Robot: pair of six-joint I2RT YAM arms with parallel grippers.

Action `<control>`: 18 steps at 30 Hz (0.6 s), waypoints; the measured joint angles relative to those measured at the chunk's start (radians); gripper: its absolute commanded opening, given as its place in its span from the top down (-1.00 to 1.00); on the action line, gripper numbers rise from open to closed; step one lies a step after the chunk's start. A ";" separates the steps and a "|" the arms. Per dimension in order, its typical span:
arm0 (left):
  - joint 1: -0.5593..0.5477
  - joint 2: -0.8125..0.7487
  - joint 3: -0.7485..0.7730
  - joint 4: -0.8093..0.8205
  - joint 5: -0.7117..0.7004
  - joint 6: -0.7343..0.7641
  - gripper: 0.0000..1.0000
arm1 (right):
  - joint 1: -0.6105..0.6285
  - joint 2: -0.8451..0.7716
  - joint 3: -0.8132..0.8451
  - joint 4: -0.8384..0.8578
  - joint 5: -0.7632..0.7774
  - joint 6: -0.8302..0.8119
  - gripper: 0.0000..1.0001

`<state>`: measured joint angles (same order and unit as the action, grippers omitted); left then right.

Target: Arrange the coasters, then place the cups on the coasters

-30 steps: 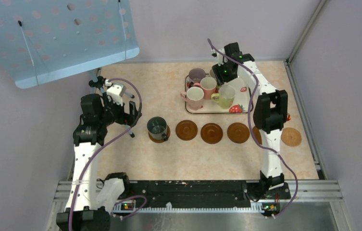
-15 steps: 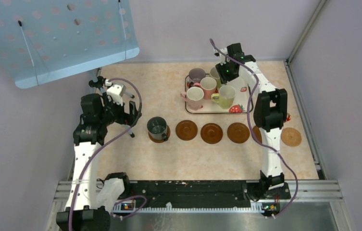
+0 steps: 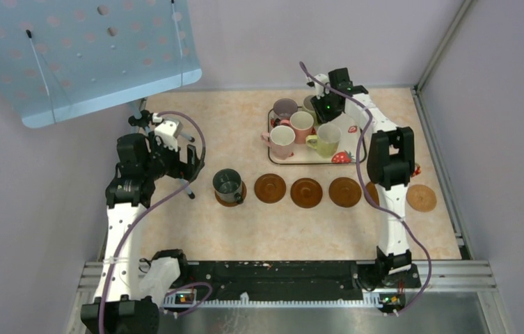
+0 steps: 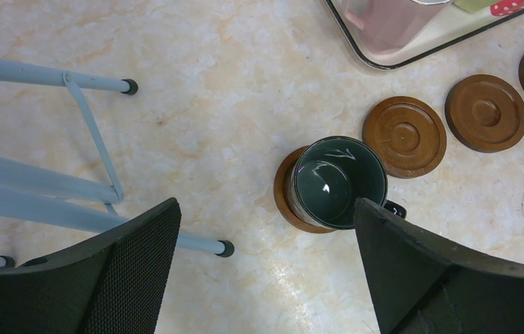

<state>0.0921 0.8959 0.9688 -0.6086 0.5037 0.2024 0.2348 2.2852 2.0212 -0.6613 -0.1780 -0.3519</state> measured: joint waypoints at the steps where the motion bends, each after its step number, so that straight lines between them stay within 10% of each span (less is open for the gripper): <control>1: 0.000 0.000 0.000 0.000 0.000 0.002 -0.97 | -0.002 0.000 -0.004 0.006 -0.005 -0.005 0.41; 7: 0.000 0.011 0.003 -0.002 0.000 0.010 -0.97 | -0.011 0.000 -0.019 0.027 -0.021 -0.026 1.00; 18: 0.000 0.019 0.009 -0.005 0.001 0.012 -0.97 | -0.021 -0.048 -0.127 0.147 -0.027 -0.042 1.00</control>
<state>0.0921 0.9146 0.9779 -0.6140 0.5049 0.2146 0.2134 2.2372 1.8942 -0.5144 -0.2047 -0.3935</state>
